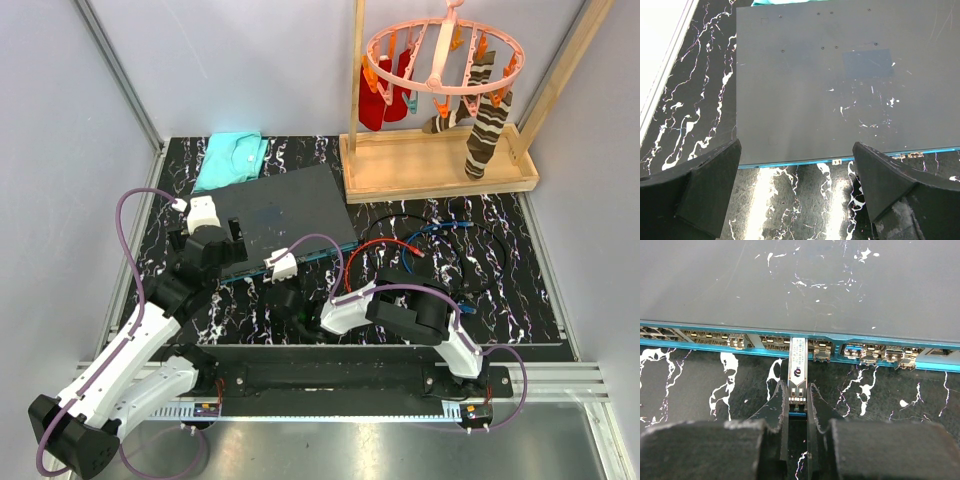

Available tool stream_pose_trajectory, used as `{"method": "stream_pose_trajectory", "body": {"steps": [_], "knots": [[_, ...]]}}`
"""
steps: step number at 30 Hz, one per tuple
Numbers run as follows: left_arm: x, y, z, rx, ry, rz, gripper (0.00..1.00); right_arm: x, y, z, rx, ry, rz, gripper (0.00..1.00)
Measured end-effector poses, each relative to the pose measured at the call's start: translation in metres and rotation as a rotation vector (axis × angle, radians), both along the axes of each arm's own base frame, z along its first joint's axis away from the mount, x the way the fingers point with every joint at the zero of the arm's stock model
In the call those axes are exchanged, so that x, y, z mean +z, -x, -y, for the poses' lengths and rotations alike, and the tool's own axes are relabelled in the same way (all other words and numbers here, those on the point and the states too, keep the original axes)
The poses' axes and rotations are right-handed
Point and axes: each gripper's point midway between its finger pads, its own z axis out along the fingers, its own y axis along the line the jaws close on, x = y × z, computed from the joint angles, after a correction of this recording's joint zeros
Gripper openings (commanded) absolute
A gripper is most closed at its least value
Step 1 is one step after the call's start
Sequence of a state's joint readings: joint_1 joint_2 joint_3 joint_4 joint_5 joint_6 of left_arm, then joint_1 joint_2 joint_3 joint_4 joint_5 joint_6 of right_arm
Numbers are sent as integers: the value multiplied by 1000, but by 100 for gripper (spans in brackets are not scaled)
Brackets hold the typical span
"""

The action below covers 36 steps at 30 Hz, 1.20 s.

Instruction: Insert the plug into the switch port

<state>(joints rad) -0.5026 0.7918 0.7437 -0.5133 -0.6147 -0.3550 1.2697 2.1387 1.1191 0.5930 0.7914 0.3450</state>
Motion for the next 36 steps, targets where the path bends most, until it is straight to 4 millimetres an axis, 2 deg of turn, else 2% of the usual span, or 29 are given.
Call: {"method": "stream_pose_trajectory", "body": {"steps": [15, 36], "knots": [[0, 0, 0, 0, 0, 0, 99, -9, 2, 6, -10, 9, -23, 0], [0, 0, -1, 6, -4, 0, 99, -5, 0, 3, 8, 10, -11, 0]]}}
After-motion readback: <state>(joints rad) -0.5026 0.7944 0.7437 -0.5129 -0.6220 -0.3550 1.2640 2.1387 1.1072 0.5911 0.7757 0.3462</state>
